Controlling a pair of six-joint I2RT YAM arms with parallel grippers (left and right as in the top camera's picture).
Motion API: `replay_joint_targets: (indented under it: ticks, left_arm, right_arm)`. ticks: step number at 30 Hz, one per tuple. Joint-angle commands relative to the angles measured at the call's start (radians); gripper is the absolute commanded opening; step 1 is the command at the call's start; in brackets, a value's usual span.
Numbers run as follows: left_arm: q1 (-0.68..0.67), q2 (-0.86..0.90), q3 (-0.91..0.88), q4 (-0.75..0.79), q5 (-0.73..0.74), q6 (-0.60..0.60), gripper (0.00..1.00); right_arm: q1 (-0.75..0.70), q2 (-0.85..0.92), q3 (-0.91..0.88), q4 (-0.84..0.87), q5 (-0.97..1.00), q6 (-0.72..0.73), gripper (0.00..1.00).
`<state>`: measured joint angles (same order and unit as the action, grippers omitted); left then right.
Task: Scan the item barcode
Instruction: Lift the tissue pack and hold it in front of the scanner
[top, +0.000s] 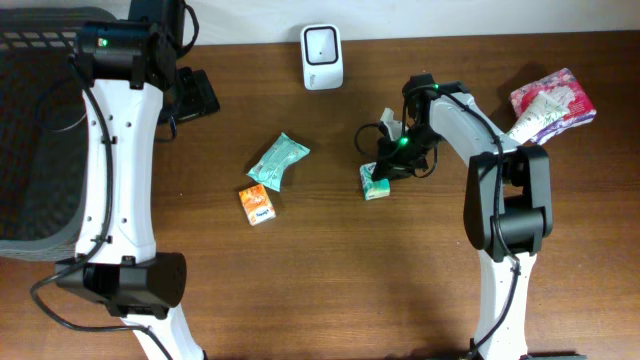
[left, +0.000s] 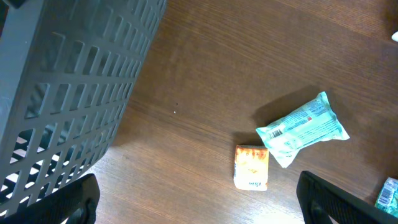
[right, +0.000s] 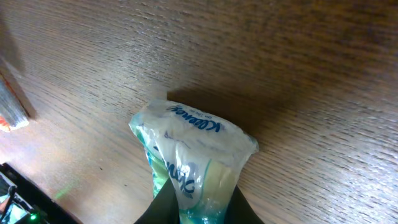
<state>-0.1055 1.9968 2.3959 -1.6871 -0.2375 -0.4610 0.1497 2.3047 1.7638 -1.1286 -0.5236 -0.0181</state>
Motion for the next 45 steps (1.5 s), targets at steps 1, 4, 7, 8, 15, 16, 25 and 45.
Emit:
replay_joint_targets:
  ticks: [1, 4, 7, 8, 15, 16, 25, 45]
  left_arm:
    - [-0.003, -0.027, 0.011, -0.001, -0.01, -0.001, 0.99]
    - [-0.003, -0.027, 0.011, -0.001, -0.011, -0.001, 0.99]
    - [-0.003, -0.027, 0.011, -0.001, -0.011, -0.001, 0.99]
    - [-0.003, -0.027, 0.011, -0.001, -0.011, -0.001, 0.99]
    - [-0.003, -0.027, 0.011, -0.001, -0.011, -0.001, 0.99]
    - [-0.003, -0.027, 0.011, -0.001, -0.011, -0.001, 0.99]
    - [-0.003, -0.027, 0.011, -0.001, -0.01, -0.001, 0.99]
    - [-0.003, -0.027, 0.011, -0.001, -0.011, -0.001, 0.99]
  right_arm:
    - [0.006, -0.008, -0.019, -0.008, -0.066, 0.008, 0.09]
    - [0.0, -0.01, 0.038, -0.076, -0.41, -0.083, 0.04]
    - [-0.023, -0.01, 0.133, -0.164, -0.677, -0.192, 0.04]
    - [-0.026, -0.01, 0.148, -0.199, -0.729, -0.253, 0.04]
    - [-0.027, -0.01, 0.325, -0.218, -0.861, -0.421, 0.04]
    - [-0.027, -0.01, 0.372, -0.218, -0.861, -0.45, 0.04]
    - [-0.027, -0.01, 0.465, -0.223, -0.802, -0.463, 0.04]
    - [0.245, 0.022, 0.462, 0.558, 0.799, -0.311, 0.04]
